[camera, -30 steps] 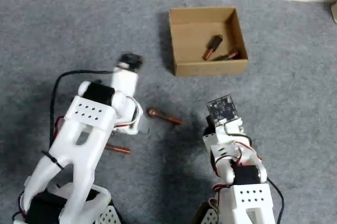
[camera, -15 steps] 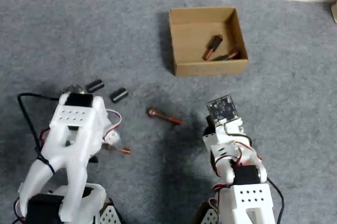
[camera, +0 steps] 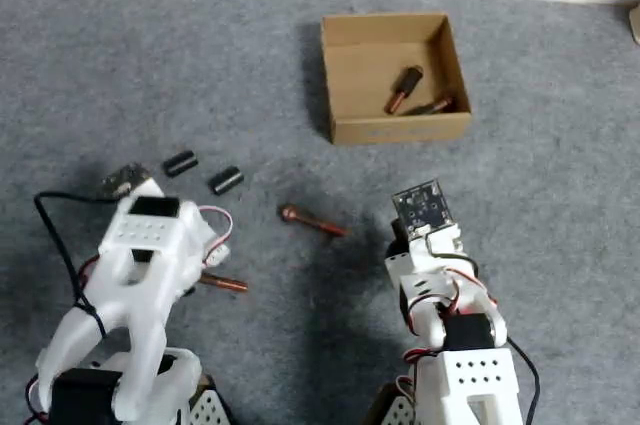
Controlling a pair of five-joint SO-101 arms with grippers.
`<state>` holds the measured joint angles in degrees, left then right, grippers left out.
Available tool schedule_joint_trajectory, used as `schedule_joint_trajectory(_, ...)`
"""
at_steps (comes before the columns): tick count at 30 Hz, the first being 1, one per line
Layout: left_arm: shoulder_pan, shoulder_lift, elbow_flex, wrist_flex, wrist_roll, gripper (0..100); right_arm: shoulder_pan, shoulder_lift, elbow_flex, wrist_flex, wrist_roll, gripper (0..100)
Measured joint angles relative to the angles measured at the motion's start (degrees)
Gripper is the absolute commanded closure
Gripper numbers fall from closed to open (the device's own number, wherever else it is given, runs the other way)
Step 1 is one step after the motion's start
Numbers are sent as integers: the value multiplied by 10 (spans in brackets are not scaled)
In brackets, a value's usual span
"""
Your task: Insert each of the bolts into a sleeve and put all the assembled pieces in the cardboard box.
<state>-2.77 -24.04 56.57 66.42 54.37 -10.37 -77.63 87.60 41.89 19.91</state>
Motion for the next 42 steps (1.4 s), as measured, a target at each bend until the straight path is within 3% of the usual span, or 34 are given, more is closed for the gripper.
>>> schedule_joint_trajectory(4,4,0,46,-56,12,790,0,0,0,0,0,994)
schedule_joint_trajectory(11,4,-2,63,-76,13,804,0,0,0,0,0,994)
schedule_joint_trajectory(15,6,-9,83,-102,13,1000,0,0,0,0,0,994)
schedule_joint_trajectory(34,11,-4,65,-105,13,994,0,0,0,0,0,994)
schedule_joint_trajectory(42,8,-4,-50,-88,-77,995,0,0,0,0,0,994)
